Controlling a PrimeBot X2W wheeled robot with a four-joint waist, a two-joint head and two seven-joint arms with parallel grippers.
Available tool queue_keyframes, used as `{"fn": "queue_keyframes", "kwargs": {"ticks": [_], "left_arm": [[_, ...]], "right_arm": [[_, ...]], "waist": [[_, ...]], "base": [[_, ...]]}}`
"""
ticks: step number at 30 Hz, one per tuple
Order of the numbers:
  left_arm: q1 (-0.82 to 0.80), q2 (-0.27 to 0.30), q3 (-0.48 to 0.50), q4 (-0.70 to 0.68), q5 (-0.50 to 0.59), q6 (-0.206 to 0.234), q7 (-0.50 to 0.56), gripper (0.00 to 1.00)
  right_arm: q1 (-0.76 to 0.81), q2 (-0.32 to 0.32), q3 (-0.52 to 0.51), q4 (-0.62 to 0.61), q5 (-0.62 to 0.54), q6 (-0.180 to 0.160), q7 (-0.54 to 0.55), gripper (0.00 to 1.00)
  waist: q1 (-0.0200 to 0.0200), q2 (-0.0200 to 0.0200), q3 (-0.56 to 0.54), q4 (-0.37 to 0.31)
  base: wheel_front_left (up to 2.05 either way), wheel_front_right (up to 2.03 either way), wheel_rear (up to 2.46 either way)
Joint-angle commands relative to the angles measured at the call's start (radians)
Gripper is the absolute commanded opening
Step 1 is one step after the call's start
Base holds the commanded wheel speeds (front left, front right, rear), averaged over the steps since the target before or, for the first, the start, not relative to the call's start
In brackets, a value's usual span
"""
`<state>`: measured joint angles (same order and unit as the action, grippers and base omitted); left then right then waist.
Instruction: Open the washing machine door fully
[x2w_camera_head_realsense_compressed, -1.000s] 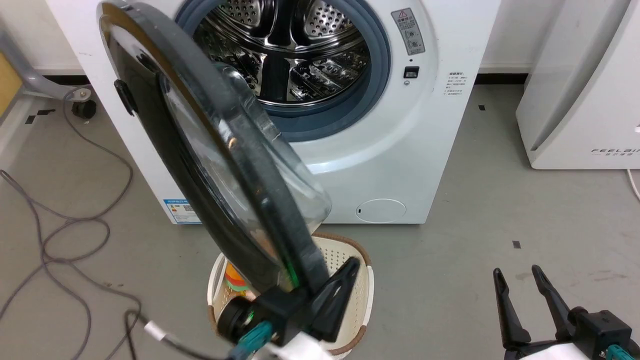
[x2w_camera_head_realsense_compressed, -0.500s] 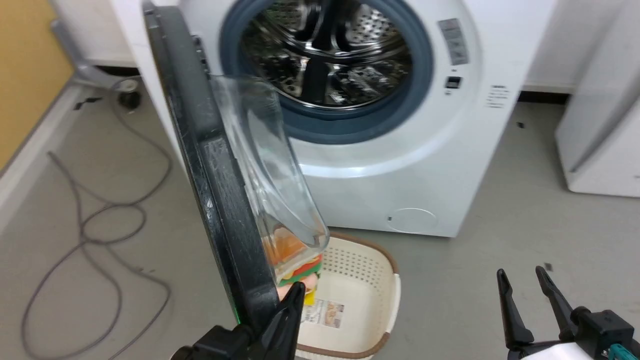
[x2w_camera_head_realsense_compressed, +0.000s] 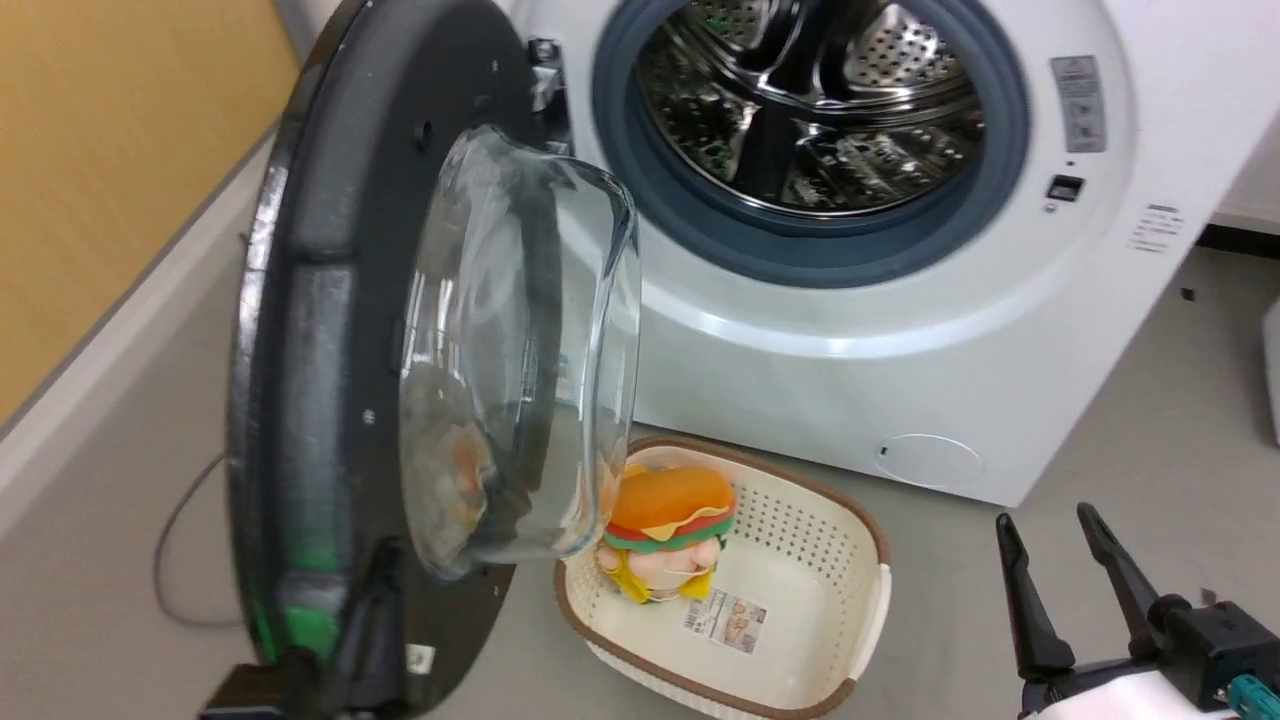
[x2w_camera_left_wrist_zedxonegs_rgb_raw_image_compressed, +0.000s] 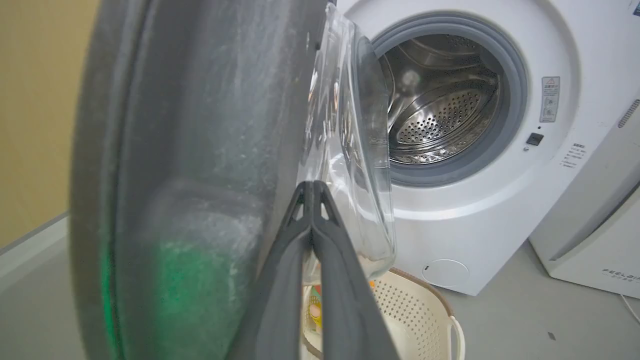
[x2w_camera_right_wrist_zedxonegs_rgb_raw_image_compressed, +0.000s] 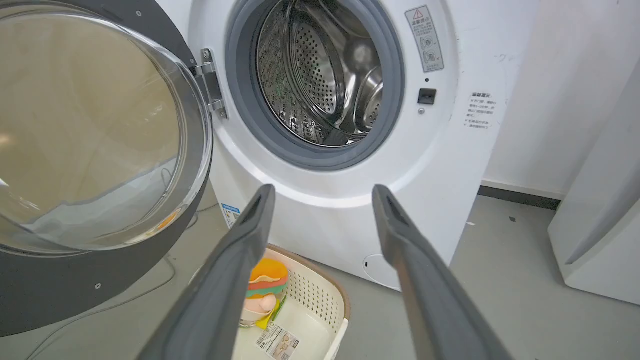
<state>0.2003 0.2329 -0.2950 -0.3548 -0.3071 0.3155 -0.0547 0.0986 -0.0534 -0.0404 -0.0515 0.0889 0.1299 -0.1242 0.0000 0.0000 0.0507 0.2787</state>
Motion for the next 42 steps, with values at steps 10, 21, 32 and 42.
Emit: {"fn": "queue_keyframes", "kwargs": {"ticks": [10,21,32,42], "left_arm": [[-0.114,0.066,0.212,0.185,-0.104,-0.019,-0.119,0.00],[-0.269,0.103,0.395,0.499,-0.194,-0.092,-0.202,0.00],[-0.210,0.030,0.443,0.524,-0.139,-0.149,-0.207,0.53],[-0.020,-0.061,0.346,0.338,-0.018,-0.138,-0.207,1.00]], "right_arm": [[0.002,0.003,0.008,-0.091,-0.029,0.001,0.036,1.00],[0.009,0.003,0.006,-0.101,-0.029,0.001,0.061,1.00],[0.012,0.003,0.018,-0.054,-0.010,0.001,0.045,1.00],[0.038,0.003,0.013,-0.012,0.013,0.001,0.020,1.00]], "waist": [[0.0000,0.0000,0.025,0.057],[0.0000,0.0000,0.044,0.044],[0.0000,0.0000,0.007,0.014],[0.0000,0.0000,-0.045,-0.020]], "base": [[0.00,0.00,0.00],[0.00,0.00,0.00],[0.00,0.00,0.00],[0.00,0.00,0.00]]}}
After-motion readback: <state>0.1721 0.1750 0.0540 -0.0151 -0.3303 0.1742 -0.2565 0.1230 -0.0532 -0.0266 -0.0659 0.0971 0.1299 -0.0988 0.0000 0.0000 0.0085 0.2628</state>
